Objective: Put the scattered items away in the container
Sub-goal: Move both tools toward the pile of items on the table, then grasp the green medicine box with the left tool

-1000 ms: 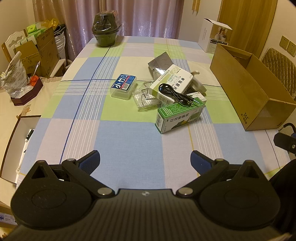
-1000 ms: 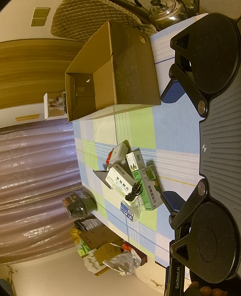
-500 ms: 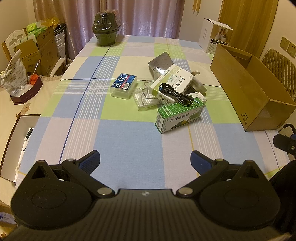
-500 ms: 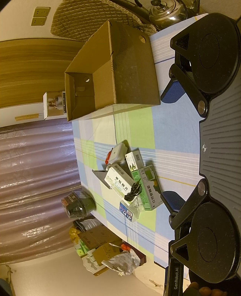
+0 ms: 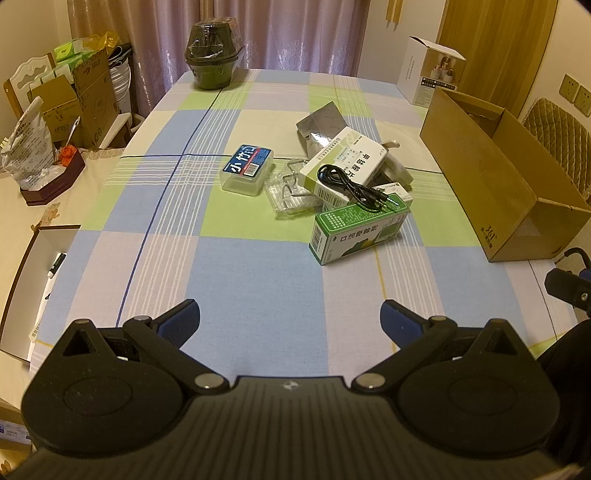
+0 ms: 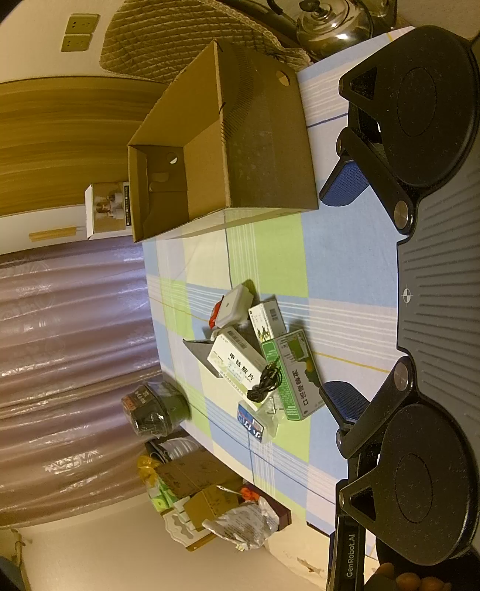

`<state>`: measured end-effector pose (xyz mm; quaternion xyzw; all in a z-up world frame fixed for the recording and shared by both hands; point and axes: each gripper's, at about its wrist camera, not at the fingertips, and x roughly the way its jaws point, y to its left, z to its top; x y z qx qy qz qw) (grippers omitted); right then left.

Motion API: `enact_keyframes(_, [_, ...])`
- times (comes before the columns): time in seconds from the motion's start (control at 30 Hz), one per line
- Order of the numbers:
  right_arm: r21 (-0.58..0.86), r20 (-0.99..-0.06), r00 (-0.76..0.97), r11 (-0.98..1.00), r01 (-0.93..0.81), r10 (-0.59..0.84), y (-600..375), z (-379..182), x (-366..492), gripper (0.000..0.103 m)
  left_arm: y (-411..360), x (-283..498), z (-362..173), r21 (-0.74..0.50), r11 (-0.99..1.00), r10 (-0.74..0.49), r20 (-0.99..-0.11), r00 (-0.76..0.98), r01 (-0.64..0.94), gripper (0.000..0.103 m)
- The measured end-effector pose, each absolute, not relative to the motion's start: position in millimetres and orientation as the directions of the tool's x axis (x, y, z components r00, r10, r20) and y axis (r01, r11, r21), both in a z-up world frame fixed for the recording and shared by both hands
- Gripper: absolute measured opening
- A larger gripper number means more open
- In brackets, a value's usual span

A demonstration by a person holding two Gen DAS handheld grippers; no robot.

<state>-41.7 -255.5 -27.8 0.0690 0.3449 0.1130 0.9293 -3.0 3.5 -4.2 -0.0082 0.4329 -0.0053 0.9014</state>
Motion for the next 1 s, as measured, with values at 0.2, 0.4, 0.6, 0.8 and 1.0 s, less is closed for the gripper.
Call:
enact_keyframes(0.2, [0.229,-0.625,0.732,0.960,-0.161,0.272,-258,-25,-40,0.103,4,-3,-3,-0.029,1.000,-0.029,-0.777,0.629,0.010,0.102])
enact_keyframes(0.4, [0.229,-0.624,0.717,0.950,-0.212,0.311,-253,-20,-38,0.103,-2,2,2,-0.053,0.995,-0.097,-0.788,0.608,0.090,0.102])
enact_keyframes(0.6, [0.208,-0.589,0.734,0.941,-0.266,0.338,-245,-19,-25,0.103,-13,24,18,0.034,0.955,-0.159,-0.783,0.602,0.296,0.102])
enact_keyframes(0.8, [0.209,-0.602,0.706,0.927,-0.312,0.373,-237,-16,7,0.103,-5,60,13,0.101,0.885,-0.210,-0.784,0.584,0.454,0.102])
enact_keyframes(1.0, [0.195,-0.613,0.681,0.911,-0.362,0.402,-223,-20,38,0.103,-7,99,-8,0.063,0.828,-0.273,-0.822,0.499,0.557,0.096])
